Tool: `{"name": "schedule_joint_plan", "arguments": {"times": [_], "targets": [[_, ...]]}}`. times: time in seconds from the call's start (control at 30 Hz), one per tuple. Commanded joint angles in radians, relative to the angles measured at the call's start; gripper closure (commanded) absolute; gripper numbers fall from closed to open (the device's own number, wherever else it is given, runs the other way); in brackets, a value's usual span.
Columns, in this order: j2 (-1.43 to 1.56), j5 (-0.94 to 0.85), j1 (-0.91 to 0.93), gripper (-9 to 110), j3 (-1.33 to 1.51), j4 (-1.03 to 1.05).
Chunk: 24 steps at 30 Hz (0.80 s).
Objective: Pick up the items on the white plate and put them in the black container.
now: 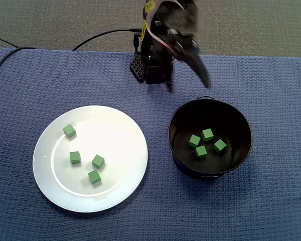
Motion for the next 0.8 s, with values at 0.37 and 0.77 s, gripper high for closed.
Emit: {"name": "schedule_joint_plan", "arguments": {"times": [0.37,0.77], "targets": [[-0.218,-0.672,0.778,62,0.31,-0.078],[-0.411,-0.976,0.907,64,0.566,-0.46]]}}
